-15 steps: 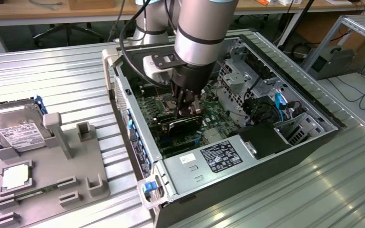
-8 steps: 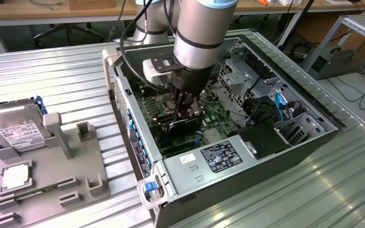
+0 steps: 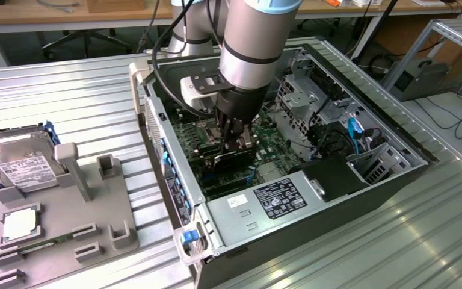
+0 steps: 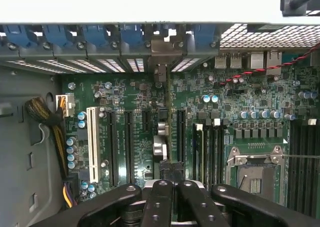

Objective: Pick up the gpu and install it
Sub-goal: 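Press down on the gpu until it lock into place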

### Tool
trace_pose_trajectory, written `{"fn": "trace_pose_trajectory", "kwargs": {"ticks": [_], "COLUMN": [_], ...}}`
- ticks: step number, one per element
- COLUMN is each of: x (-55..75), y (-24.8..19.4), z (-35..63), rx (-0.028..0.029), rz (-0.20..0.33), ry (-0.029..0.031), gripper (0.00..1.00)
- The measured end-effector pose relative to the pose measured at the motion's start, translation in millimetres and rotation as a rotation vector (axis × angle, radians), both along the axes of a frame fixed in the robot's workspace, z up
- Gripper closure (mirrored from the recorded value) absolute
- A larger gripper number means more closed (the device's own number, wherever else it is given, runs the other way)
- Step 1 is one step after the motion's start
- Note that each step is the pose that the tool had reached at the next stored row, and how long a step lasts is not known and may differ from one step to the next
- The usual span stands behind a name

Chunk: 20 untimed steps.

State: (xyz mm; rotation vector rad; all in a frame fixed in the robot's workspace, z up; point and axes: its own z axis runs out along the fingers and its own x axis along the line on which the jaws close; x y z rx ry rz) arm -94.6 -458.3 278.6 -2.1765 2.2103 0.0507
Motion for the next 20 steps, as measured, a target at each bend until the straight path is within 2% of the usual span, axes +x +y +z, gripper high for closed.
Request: {"fn": "trace_pose_trajectory", "kwargs": {"ticks": [20], "x": [0.0], "y": [1.6], "z": [-4.7], "rx": [0.0001], "rz": [0.0], "ry": [-0.0001], "gripper": [0.89]}}
